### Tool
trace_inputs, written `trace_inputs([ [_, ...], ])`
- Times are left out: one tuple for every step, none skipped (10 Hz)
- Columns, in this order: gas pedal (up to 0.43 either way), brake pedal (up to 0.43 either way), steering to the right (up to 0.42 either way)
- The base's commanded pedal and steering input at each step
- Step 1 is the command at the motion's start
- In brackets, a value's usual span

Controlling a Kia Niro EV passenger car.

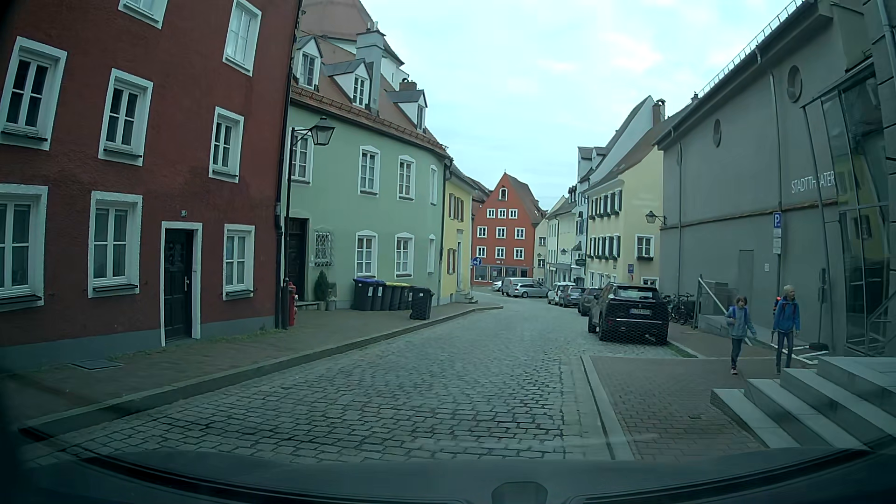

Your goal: Follow the waypoints while adhering to traffic rules and regulations

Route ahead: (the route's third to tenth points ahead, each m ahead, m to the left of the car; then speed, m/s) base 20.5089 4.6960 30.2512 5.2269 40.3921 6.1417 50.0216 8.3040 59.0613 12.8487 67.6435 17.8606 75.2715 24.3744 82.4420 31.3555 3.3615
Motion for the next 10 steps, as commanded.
trace_inputs([
  [0.177, 0.0, -0.101],
  [0.177, 0.0, -0.05],
  [0.177, 0.0, -0.012],
  [0.177, 0.0, 0.012],
  [0.177, 0.0, 0.02],
  [0.177, 0.0, 0.022],
  [0.189, 0.0, 0.022],
  [0.189, 0.0, 0.025],
  [0.189, 0.0, 0.033],
  [0.189, 0.0, 0.042],
])
